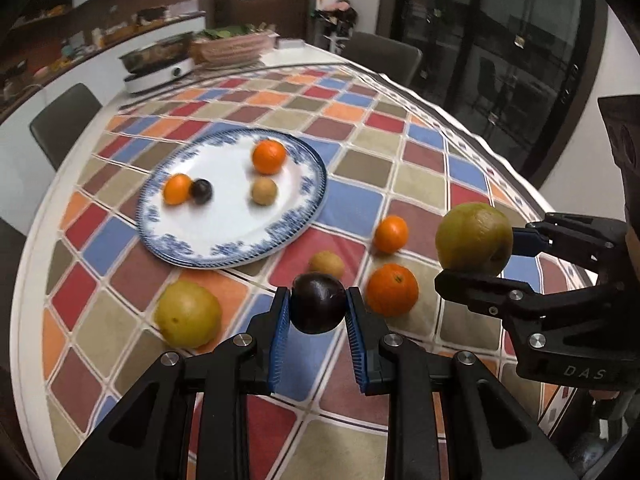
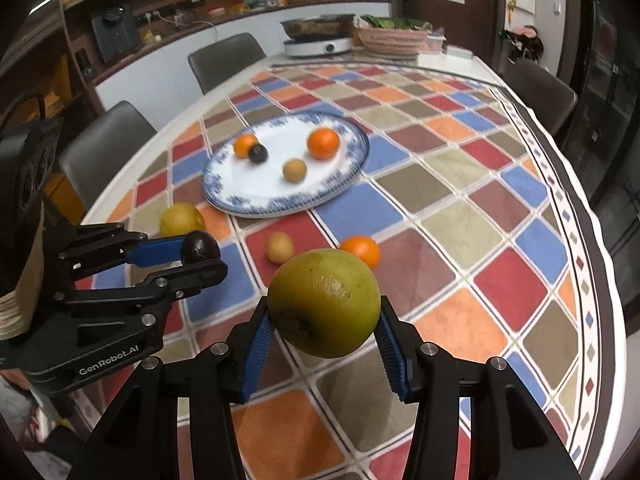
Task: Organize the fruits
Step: 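Carry the dark plum toward the plate while the right tool carries the green apple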
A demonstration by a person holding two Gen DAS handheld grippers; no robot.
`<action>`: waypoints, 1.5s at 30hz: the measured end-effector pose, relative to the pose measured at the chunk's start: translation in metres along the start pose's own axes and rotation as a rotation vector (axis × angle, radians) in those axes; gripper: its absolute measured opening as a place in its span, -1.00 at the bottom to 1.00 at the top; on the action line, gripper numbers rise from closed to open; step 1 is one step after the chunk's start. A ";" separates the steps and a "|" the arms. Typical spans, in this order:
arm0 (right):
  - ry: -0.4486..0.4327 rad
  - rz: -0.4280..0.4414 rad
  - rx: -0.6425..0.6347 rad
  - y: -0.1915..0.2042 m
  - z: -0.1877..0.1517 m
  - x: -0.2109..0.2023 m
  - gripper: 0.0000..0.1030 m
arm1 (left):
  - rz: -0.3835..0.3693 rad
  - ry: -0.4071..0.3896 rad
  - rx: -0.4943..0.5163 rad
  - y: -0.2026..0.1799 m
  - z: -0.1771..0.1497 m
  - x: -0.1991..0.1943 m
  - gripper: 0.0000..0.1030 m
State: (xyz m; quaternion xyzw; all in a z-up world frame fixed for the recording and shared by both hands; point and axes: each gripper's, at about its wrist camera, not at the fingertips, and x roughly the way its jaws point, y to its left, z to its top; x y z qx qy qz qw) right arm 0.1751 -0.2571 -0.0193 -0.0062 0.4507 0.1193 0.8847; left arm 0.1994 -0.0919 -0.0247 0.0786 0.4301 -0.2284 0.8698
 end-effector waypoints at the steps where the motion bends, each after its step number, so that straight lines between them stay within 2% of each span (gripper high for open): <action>1: -0.009 0.003 -0.006 0.002 0.004 -0.002 -0.03 | 0.005 -0.011 -0.007 0.002 0.001 -0.004 -0.46; 8: -0.052 0.031 -0.042 0.012 0.028 -0.009 -0.03 | 0.037 -0.062 -0.032 0.018 0.016 -0.023 -0.46; 18: -0.083 0.063 -0.096 0.026 0.070 -0.003 -0.03 | 0.085 -0.079 -0.024 0.045 0.037 -0.023 -0.46; 31: 0.000 0.094 -0.122 0.032 0.108 0.050 -0.03 | 0.082 -0.040 -0.024 0.082 0.056 0.009 -0.46; 38: 0.014 0.101 -0.141 0.034 0.134 0.078 -0.02 | 0.072 0.006 -0.031 0.104 0.068 0.037 -0.46; 45: 0.047 0.108 -0.118 0.030 0.145 0.109 -0.02 | 0.074 0.055 -0.012 0.114 0.070 0.064 -0.46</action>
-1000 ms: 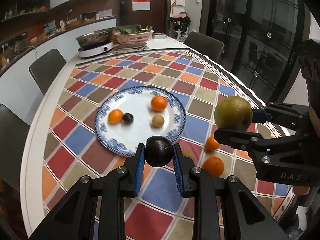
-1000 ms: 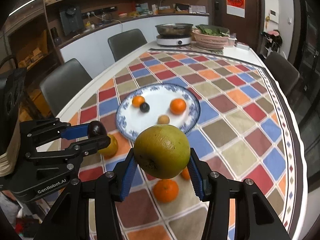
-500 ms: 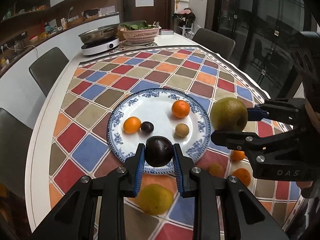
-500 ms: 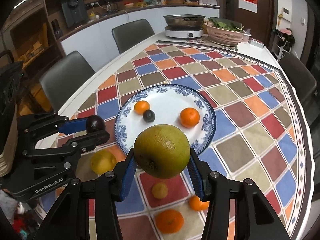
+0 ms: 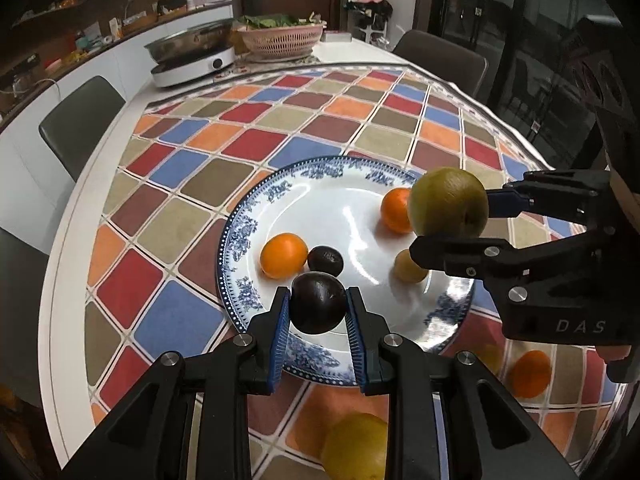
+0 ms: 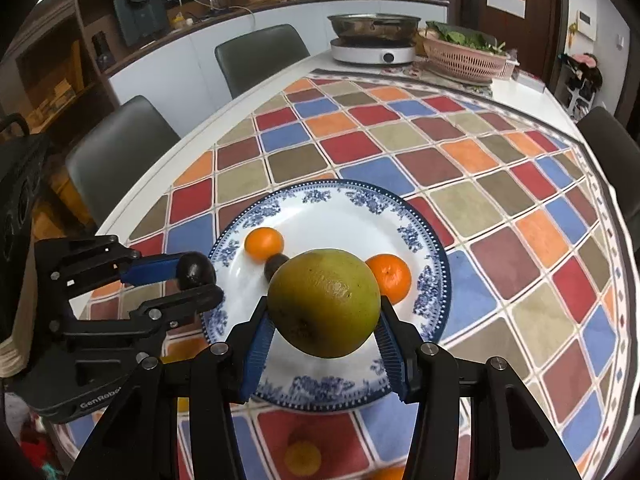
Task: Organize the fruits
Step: 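Carry the dark plum toward the plate while the right tool carries the green apple, then release the dark plum on the plate while the right tool releases the green apple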
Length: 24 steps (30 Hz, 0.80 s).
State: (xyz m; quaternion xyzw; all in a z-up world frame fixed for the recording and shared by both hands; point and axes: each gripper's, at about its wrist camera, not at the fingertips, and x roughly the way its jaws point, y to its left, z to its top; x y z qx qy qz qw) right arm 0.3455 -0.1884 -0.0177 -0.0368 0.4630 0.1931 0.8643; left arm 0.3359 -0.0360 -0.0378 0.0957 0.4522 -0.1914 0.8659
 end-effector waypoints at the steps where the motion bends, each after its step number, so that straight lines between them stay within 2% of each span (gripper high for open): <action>1: 0.003 0.001 0.003 -0.001 0.001 0.003 -0.02 | -0.005 0.008 -0.003 0.001 0.000 0.003 -0.46; 8: 0.014 0.007 0.022 -0.004 0.005 0.018 -0.01 | -0.023 0.040 -0.018 0.005 0.001 0.017 -0.45; 11: 0.012 0.002 0.039 -0.005 0.006 0.018 0.09 | -0.023 0.040 -0.019 0.005 0.001 0.016 -0.29; 24: -0.095 -0.137 -0.011 0.002 -0.021 -0.037 0.10 | 0.061 -0.041 0.044 -0.021 -0.009 -0.032 -0.23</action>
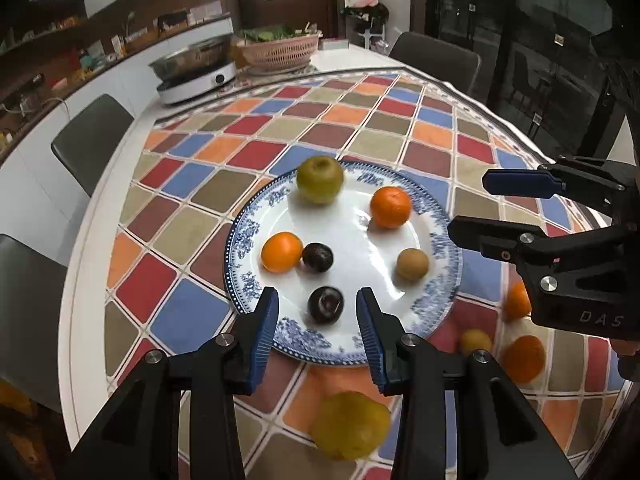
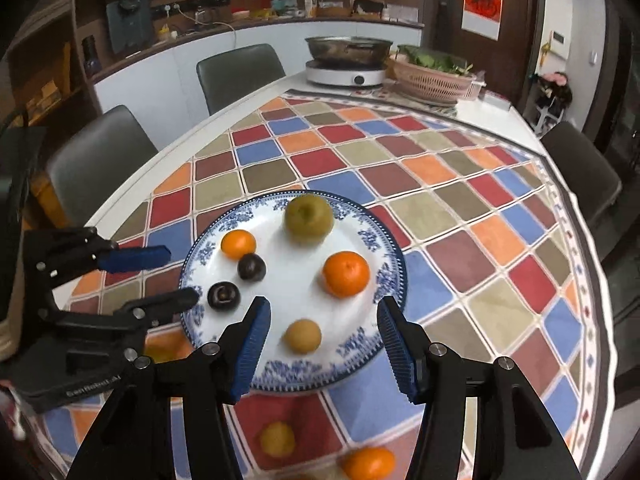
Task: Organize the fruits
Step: 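Release the dark plum on the plate while the right tool releases the green apple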
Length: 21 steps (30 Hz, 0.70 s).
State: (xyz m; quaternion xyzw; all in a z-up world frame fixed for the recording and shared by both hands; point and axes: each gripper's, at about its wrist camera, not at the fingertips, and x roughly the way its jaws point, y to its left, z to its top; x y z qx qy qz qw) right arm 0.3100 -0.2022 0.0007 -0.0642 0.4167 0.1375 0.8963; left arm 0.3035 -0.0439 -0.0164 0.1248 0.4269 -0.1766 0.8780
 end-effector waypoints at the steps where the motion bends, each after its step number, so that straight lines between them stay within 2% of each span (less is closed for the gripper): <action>1: -0.008 -0.001 -0.001 0.000 -0.002 -0.006 0.10 | 0.005 -0.008 -0.001 -0.002 -0.001 -0.005 -0.22; 5: -0.036 0.009 0.024 0.000 -0.009 -0.028 0.10 | -0.001 -0.056 -0.022 -0.010 -0.005 -0.030 -0.06; 9: -0.051 0.021 0.040 0.002 -0.016 -0.046 0.10 | 0.005 -0.079 -0.022 -0.017 -0.011 -0.049 -0.05; 21: -0.049 -0.031 0.079 0.014 -0.038 -0.085 0.10 | 0.057 -0.128 0.005 -0.026 -0.034 -0.098 0.28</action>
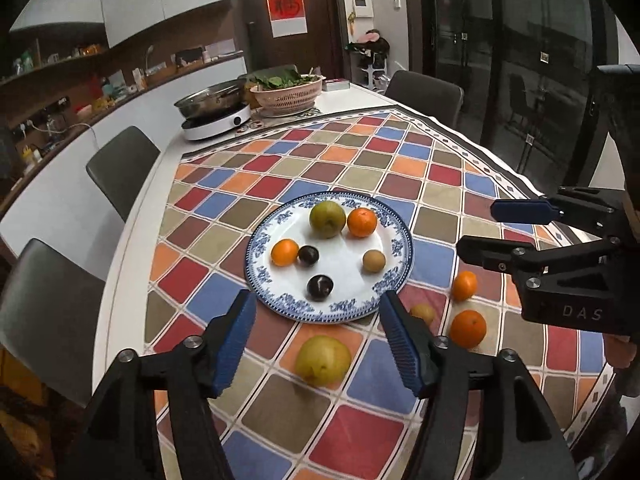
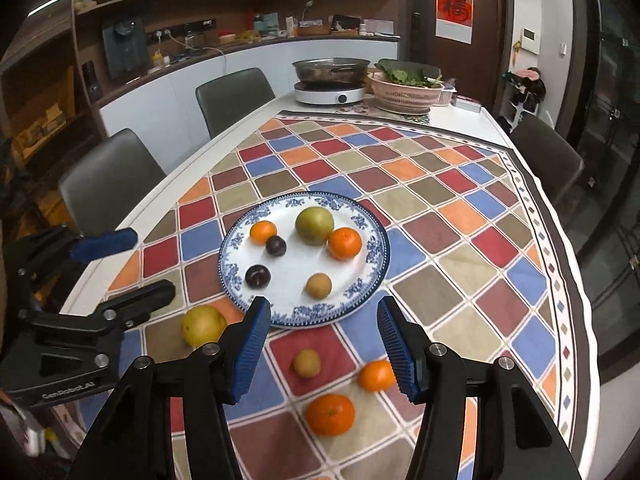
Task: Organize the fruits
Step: 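Release the dark plum on the plate while the right tool releases the green apple, then move both tools back toward the yellow pear and a tangerine on the tablecloth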
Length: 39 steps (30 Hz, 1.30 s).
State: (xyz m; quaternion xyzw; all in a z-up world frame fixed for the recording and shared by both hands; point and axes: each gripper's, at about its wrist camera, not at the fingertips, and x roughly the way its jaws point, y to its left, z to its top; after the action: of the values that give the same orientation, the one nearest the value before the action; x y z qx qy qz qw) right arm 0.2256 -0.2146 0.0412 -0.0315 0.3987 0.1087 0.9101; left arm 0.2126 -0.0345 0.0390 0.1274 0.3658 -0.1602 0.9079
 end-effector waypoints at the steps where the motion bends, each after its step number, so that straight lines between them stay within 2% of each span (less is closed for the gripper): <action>1: 0.001 -0.005 0.006 0.001 -0.003 -0.003 0.10 | 0.005 -0.002 0.002 0.000 -0.003 -0.003 0.30; 9: 0.010 -0.057 0.043 0.008 -0.030 -0.015 0.10 | 0.019 0.044 0.061 -0.006 -0.033 -0.009 0.35; 15: 0.044 -0.073 0.076 0.014 -0.044 -0.010 0.10 | 0.000 0.085 0.018 0.003 -0.047 -0.003 0.37; 22: 0.098 -0.074 0.173 0.013 -0.063 0.004 0.10 | -0.026 0.152 0.019 0.005 -0.058 0.020 0.37; 30: 0.169 -0.098 0.223 0.005 -0.083 0.026 0.10 | -0.039 0.216 0.039 0.001 -0.071 0.051 0.38; 39: 0.229 -0.083 0.244 0.001 -0.091 0.050 0.09 | -0.059 0.225 0.020 0.005 -0.063 0.078 0.38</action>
State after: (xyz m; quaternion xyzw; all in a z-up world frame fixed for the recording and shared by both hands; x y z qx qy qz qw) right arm 0.1928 -0.2182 -0.0569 0.0508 0.5085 0.0176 0.8594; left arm 0.2283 -0.0235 -0.0597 0.1429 0.4673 -0.1751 0.8547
